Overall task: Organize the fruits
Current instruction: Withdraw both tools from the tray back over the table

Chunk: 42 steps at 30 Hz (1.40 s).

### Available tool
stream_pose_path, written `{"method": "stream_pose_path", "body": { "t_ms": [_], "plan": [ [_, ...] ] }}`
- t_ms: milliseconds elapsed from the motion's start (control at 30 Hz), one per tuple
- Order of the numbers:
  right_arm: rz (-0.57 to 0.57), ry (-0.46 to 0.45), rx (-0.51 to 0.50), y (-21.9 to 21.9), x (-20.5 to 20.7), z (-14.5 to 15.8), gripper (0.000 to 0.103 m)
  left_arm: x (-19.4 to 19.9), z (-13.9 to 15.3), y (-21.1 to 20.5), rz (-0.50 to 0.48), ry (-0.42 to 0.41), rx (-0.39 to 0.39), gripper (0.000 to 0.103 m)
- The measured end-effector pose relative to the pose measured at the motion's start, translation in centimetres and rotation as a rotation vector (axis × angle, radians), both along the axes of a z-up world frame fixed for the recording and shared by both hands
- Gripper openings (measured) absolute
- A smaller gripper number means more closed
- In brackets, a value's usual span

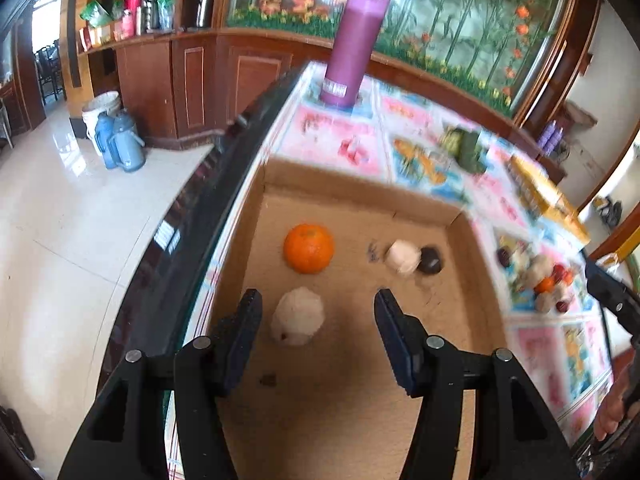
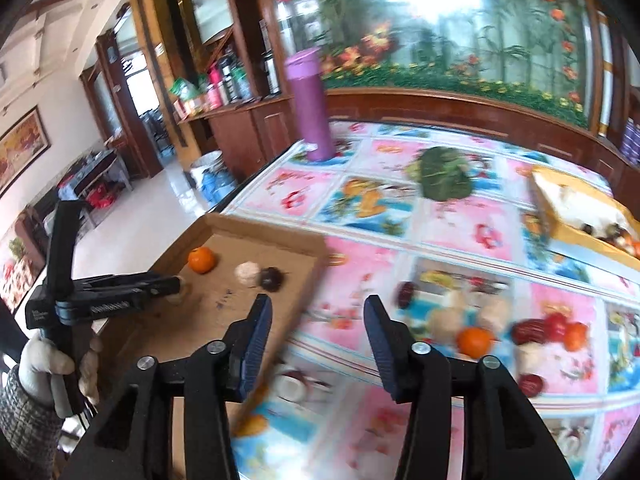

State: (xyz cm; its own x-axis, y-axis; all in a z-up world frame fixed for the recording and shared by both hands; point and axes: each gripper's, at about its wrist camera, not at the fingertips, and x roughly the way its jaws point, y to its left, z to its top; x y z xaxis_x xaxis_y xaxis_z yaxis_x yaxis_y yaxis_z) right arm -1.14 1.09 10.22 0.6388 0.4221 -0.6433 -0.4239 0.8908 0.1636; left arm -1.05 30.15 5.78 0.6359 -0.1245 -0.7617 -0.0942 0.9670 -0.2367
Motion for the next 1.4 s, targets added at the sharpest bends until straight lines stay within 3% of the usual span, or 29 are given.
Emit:
{"method": "stream_pose_path", "body": {
  "t_ms": [233,400,500,633,767,1167,1400],
  "plan": [
    [-0.220,-0.014,-0.014,-11.8,-1.2,0.9,0.058,-1.9,4.5,-4.0,-0.038,-0.114,-0.038,0.066],
    [-0.358,0.036,0.002,-18.9,-1.8,-0.1,0.058,-1.2,4.9,-11.0,-0.180,-0.096,-0.083,0.067],
    [-0.376,0.055,-0.002,-20.9,-2.2,-0.9,0.058,-0.4,4.3,-15.1,-0.245,-0.068,-0.121,0.067],
    [-0.364,0.084,0.002,-21.8,-2.3,-2.3,0.058,0.5,3.2,-19.7,-0.300,-0.017,-0.179,0.067],
    [-0.337,0.109,0.008,-21.3,-1.9,-3.6,0.058,0.9,2.1,-22.9,-0.332,0.013,-0.169,0.067],
    [-0.257,0.192,0.035,-18.9,0.7,-7.0,0.058,3.1,-1.9,-23.9,-0.296,0.093,-0.082,0.066],
    [-0.237,0.201,0.054,-18.0,2.2,-6.9,0.058,4.6,-2.2,-24.8,-0.281,0.101,-0.072,0.066]
  ]
}}
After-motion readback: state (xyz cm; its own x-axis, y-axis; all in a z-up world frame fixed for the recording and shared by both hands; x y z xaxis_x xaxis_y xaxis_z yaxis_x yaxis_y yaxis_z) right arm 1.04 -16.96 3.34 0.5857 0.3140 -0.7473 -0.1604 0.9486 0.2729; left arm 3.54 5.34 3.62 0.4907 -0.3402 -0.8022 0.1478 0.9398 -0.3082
